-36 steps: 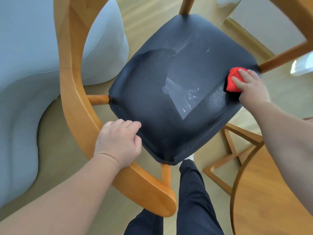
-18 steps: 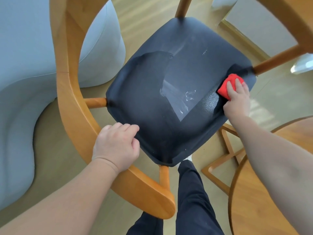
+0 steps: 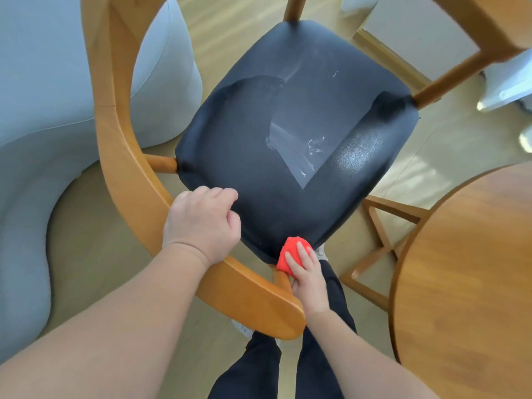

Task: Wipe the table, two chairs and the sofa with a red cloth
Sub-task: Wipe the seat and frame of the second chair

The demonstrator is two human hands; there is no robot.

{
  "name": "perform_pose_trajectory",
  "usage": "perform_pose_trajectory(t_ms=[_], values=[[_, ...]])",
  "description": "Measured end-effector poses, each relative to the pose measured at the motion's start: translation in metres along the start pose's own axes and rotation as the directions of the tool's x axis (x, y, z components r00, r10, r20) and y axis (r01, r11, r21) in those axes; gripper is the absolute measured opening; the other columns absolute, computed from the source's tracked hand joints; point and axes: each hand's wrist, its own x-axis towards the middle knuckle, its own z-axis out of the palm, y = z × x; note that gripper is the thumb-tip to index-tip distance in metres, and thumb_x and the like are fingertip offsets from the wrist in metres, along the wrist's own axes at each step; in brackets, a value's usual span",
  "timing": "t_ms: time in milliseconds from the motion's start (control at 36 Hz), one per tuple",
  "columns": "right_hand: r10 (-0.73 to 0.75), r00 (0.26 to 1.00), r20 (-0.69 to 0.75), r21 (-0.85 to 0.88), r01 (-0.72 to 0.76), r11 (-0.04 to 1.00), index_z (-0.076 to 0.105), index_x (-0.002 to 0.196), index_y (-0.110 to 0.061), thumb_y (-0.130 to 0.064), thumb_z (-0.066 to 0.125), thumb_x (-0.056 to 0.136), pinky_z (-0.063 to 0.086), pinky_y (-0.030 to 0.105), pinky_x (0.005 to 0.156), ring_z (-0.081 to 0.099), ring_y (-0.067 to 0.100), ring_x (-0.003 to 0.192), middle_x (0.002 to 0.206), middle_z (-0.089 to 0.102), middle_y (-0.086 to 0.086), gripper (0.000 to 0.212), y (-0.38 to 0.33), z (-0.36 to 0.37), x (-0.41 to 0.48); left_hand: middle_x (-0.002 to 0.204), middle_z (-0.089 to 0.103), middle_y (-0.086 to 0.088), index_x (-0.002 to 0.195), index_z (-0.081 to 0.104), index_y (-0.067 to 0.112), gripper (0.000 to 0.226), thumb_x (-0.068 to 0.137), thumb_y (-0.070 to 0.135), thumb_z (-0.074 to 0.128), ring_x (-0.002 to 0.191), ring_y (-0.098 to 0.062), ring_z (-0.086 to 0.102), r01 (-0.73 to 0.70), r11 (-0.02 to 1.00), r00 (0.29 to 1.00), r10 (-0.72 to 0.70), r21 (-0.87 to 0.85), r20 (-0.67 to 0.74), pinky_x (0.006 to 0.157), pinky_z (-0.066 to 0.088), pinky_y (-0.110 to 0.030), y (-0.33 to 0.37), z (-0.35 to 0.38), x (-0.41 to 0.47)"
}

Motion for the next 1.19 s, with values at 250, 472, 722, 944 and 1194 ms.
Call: perform_pose_trajectory(t_ms=[250,472,722,944,1194], values=[[-0.384,0.907,-0.171,-0.281,0.329,0.902,0.072,0.11,-0.008,0.018,0.072,0.065,0.039,0.045,0.101,0.053,0.044,0.117,0.127,0.06,0.018,0.051,0.006,-0.077,0.058,0.084,0.067,0.002,0.106,0.067,0.018,0.025,0.085,0.022,0.052,0.074,-0.019,0.056,0.037,0.999,0.999,-0.036,-0.032,0.009,0.068,0.044,-0.031,0.001,-0.004,0.0],[-0.589,0.752,0.296,-0.493,0.649,0.58,0.066,0.119,-0.015,0.004,0.082,0.059,0.045,0.059,0.093,0.05,0.045,0.122,0.133,0.055,0.015,0.064,-0.036,-0.066,0.123,0.083,0.068,0.003,0.103,0.068,0.017,0.025,0.082,0.021,0.056,0.077,-0.02,0.06,0.074,0.997,0.997,-0.074,-0.009,0.023,0.074,0.048,-0.035,0.002,-0.004,0.002],[-0.586,0.447,0.675,-0.462,0.876,0.137,0.067,0.121,-0.019,-0.009,0.082,0.064,0.044,0.053,0.101,0.051,0.04,0.124,0.136,0.055,0.01,0.059,-0.02,-0.114,0.179,0.076,0.066,0.003,0.094,0.067,0.017,0.029,0.076,0.024,0.046,0.073,-0.021,0.059,0.068,0.998,0.997,-0.069,0.017,0.038,0.072,0.048,-0.036,0.002,-0.001,0.002],[-0.634,0.605,0.481,-0.605,0.753,0.26,0.072,0.109,-0.011,-0.007,0.034,0.079,0.042,0.064,0.094,0.056,0.05,0.113,0.13,0.06,0.019,0.049,0.001,-0.17,0.245,0.076,0.066,0.003,0.093,0.069,0.017,0.028,0.074,0.022,0.049,0.073,-0.021,0.061,0.085,0.996,0.995,-0.086,0.023,0.047,0.072,0.05,-0.035,0.004,-0.004,0.002],[-0.347,0.936,-0.059,-0.649,0.228,0.725,0.057,0.134,-0.012,0.009,0.051,0.082,0.022,0.052,0.114,0.028,0.049,0.135,0.153,0.034,0.017,0.056,0.005,-0.229,0.302,0.078,0.066,0.004,0.095,0.069,0.018,0.027,0.074,0.023,0.053,0.074,-0.019,0.061,0.101,0.994,0.993,-0.102,0.03,0.062,0.072,0.051,-0.035,0.003,-0.004,0.001]])
